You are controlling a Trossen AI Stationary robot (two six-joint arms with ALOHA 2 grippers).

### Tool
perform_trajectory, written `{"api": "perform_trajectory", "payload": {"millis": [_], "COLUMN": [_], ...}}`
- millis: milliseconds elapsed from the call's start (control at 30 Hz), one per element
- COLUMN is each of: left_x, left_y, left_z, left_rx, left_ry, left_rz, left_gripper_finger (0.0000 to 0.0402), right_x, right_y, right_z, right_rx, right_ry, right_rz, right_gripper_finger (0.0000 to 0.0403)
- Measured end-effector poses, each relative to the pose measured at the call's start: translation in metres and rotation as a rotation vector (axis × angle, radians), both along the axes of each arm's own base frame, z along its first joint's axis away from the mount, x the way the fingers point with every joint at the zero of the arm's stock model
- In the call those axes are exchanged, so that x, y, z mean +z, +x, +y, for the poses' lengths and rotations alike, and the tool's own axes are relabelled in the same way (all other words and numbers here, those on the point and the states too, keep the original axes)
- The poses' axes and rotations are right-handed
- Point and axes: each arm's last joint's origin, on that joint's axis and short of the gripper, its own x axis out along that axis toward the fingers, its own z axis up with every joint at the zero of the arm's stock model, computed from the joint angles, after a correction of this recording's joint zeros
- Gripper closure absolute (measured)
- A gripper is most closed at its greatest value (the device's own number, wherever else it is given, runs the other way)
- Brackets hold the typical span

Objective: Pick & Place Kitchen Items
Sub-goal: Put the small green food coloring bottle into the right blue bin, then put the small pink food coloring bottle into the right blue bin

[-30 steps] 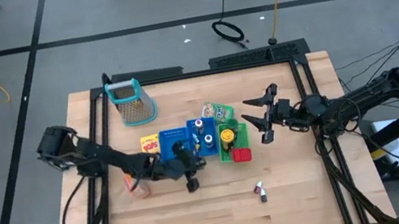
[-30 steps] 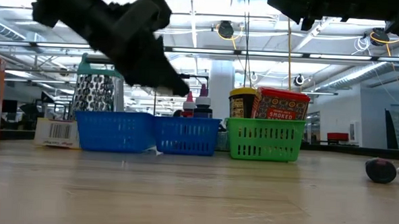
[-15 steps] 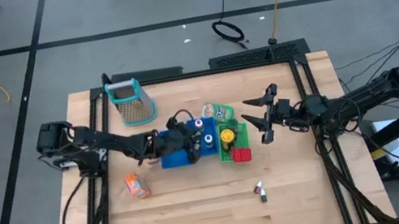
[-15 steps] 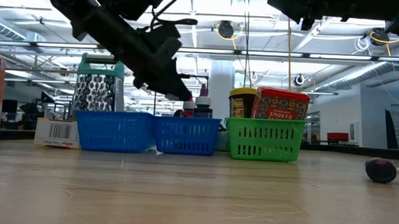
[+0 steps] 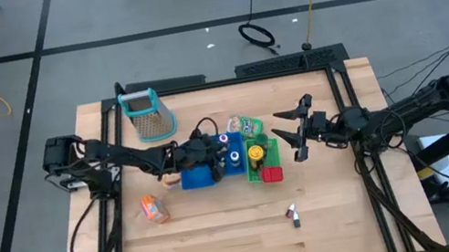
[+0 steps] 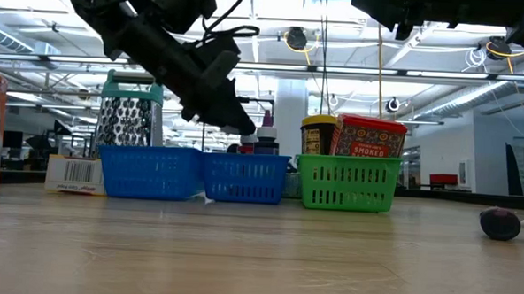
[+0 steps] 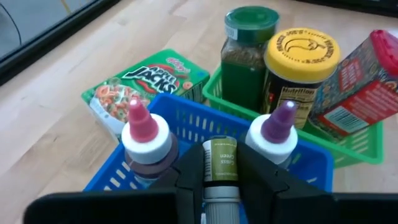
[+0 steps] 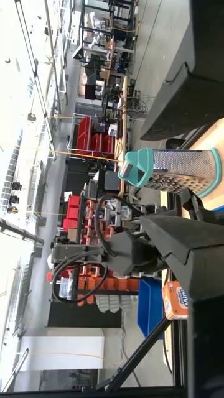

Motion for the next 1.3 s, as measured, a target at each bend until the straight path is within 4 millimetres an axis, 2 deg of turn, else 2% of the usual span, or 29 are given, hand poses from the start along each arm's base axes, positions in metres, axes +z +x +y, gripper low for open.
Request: {"api": "perform_trajectory", "payload": {"millis": [500,700,767,933,1300], "left_x": [0.002,0.003,0.004,0.008,0.011], "left_y": [0.001,0.002,0.003,0.004,0.005], "left_z": [0.000,-0.007,-0.012,-0.022,-0.026], "left_rx": [0.013,-0.014,-0.037,-0.071,-0.080], "left_ry": [0.011,0.003,0.001,0.000,0.000], "left_rz": [-0.020,-0.031,-0.050,-0.098,-0.125], "left_gripper_finger": [0.0252,0.0243,0.0243,0.0243,0.0243], "right_x": [0.000,-0.011,-0.016,-0.027,-0.051], "right_y": [0.000,0.003,0.003,0.002,-0.010], "right_z": [0.000,0.001,0.003,0.024,0.088], "right_rx": [0.000,0.021,0.097,0.370,0.620], "right_ry": [0.000,0.050,0.106,0.163,0.193], "right_rz": [0.002,0.104,0.141,0.253,0.455], "right_gripper_finger": [0.0202,0.0202,0.0202,0.0202,0.0202]}}
